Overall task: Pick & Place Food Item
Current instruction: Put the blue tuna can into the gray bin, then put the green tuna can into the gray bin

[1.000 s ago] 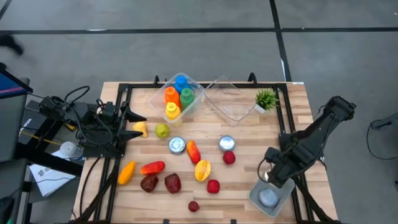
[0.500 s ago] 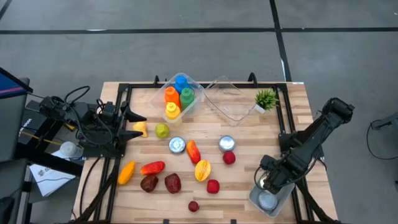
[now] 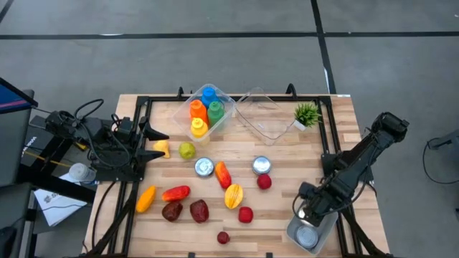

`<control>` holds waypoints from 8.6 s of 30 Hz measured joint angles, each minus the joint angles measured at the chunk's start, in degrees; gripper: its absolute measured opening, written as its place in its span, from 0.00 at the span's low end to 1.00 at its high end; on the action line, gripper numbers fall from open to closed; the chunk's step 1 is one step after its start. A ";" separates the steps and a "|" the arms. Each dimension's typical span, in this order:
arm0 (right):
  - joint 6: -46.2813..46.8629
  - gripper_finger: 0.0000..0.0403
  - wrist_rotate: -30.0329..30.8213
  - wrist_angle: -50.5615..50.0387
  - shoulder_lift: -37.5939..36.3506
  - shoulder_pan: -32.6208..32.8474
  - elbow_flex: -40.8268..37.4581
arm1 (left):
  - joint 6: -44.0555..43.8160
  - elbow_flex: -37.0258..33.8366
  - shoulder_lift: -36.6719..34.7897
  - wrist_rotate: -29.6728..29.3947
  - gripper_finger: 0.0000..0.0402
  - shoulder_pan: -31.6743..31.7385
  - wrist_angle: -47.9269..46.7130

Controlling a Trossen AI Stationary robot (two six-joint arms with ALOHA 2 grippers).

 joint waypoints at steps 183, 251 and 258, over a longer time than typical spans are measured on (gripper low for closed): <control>-28.24 0.74 8.04 -1.10 23.98 -46.90 16.57 | -13.88 -3.41 4.50 17.21 0.73 11.62 -9.40; -4.00 0.00 18.58 8.18 8.69 -27.69 9.52 | -7.37 2.84 63.45 26.15 0.00 18.32 38.93; -2.41 0.00 18.29 16.37 7.93 -29.31 -0.31 | -7.39 7.18 64.12 24.18 0.00 18.02 30.11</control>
